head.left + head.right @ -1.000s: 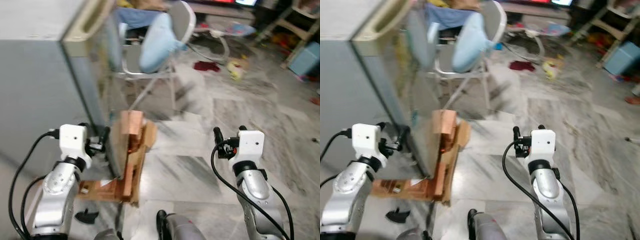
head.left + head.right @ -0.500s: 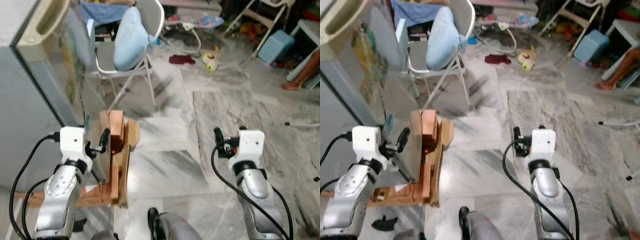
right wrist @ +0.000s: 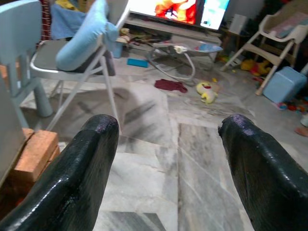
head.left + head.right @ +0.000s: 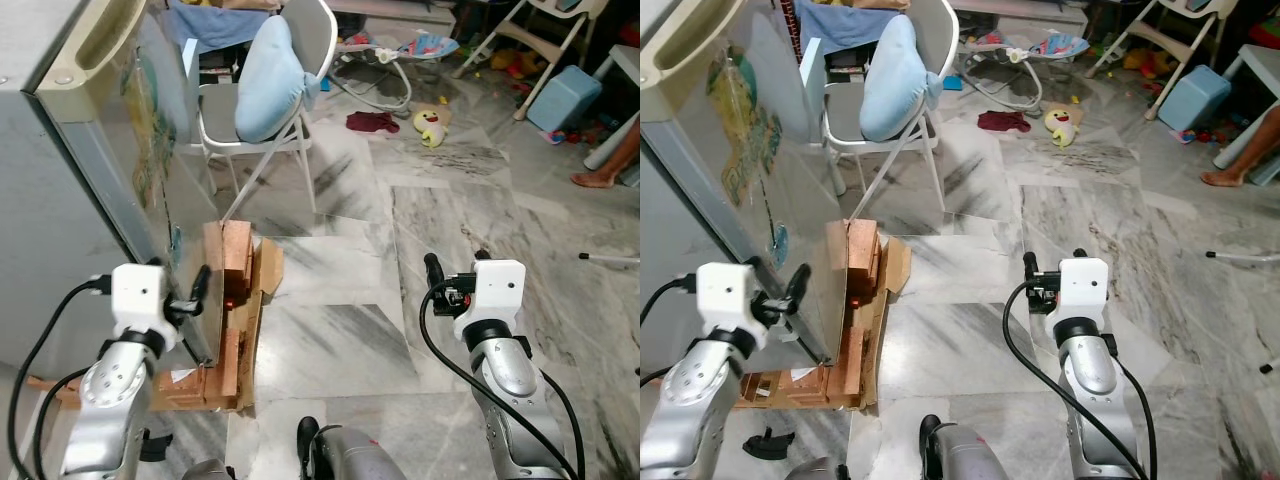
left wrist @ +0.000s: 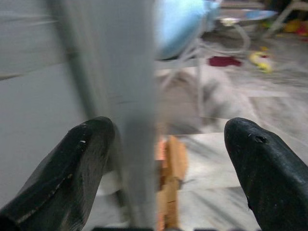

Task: Restocking fridge

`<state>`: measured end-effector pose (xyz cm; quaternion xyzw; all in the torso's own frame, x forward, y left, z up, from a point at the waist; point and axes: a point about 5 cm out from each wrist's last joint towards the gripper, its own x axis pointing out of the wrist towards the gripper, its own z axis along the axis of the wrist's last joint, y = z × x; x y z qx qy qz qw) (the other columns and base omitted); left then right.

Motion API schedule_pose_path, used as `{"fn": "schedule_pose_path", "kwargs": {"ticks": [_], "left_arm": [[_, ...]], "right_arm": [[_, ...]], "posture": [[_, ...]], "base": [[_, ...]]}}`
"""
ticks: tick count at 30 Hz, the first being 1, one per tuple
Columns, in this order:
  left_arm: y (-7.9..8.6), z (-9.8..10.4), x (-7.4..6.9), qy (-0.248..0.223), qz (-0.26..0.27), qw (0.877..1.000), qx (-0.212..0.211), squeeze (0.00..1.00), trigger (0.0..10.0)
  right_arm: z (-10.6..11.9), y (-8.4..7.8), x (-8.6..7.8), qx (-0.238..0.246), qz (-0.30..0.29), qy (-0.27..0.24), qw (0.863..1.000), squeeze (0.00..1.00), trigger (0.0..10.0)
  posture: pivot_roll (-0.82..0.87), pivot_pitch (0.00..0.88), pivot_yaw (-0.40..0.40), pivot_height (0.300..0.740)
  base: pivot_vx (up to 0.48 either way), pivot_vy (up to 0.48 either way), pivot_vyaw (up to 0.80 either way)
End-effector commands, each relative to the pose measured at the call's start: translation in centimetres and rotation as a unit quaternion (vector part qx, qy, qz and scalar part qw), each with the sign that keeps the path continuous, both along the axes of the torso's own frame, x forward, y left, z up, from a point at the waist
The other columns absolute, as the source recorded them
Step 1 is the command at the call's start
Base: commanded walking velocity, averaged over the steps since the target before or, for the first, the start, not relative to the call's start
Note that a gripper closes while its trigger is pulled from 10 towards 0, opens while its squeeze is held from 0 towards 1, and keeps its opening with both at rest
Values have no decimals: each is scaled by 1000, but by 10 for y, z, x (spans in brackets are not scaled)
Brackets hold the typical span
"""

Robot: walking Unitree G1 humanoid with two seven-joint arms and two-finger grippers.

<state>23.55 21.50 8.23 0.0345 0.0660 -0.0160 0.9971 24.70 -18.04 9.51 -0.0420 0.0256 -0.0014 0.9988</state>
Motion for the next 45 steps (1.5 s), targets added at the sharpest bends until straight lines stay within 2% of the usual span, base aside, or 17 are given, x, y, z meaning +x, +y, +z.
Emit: {"fn": "schedule_pose_path", "kwargs": {"ticks": [1,7,10,13,17,20,30,32,34,36,37,38,41,42,43,45], "left_arm": [[1,-3,-1,8,0,1000,10,0,10000],[1,2,10,-7,5,1000,7,0,10000],[-8,5,16,-12,-27,1000,-8,0,10000],[-11,5,17,-13,-37,999,-4,0,10000],[-15,9,28,-21,-47,999,-6,0,10000],[-21,15,39,-32,-64,997,-13,0,10000],[-44,37,60,-65,-139,988,-7,0,10000],[-65,49,70,-76,-196,978,-12,0,10000],[-78,50,71,-73,-234,969,-8,0,10000],[-92,52,69,-69,-275,959,-20,0,10000],[-108,55,61,-61,-334,940,-31,0,10000],[-108,55,61,-61,-334,940,-31,0,10000],[-128,62,48,-52,-398,914,-60,0,10000],[-128,62,48,-52,-398,914,-60,0,10000],[-132,62,46,-49,-410,908,-64,0,10000],[-127,54,52,-44,-392,917,-53,0,10000]], "right_arm": [[-3,-3,0,-4,1,11,1000,0,10000],[-3,-3,1,-4,3,11,1000,0,10000],[-2,-1,2,-12,10,8,1000,0,10000],[-2,0,2,-15,13,6,1000,0,10000],[-1,0,4,-13,8,3,1000,0,10000],[1,0,5,-12,4,-2,1000,0,10000],[2,-3,5,12,-31,-10,999,0,10000],[7,-4,12,29,-37,-15,999,0,10000],[9,-4,14,18,-34,-21,999,0,10000],[10,-7,14,18,-39,-22,999,0,10000],[10,-10,13,20,-47,-22,998,0,10000],[10,-10,13,20,-47,-22,998,0,10000],[9,-13,9,23,-56,-21,998,0,10000],[9,-13,9,23,-56,-21,998,0,10000],[10,-13,8,23,-57,-22,998,0,10000],[12,-12,6,24,-59,-28,998,0,10000]], "posture": [[-5,92,-86,740],[-7,92,-87,740],[-14,86,-83,740],[-14,85,-82,740],[-16,81,-75,740],[-23,80,-66,740],[-33,72,-35,740],[-23,71,-36,740],[-25,72,-36,740],[-26,72,-35,740],[-33,74,-33,740],[-33,74,-33,740],[-43,73,-26,740],[-43,73,-26,740],[-51,67,-20,740],[-63,65,-14,740]], "base": [[0,0,0],[0,0,0],[0,0,0],[0,0,0],[0,0,0],[0,0,0],[0,0,0],[0,0,0],[0,0,0],[0,0,0],[0,0,0],[0,0,0],[0,0,0],[0,0,0],[0,0,0],[0,0,0]]}}
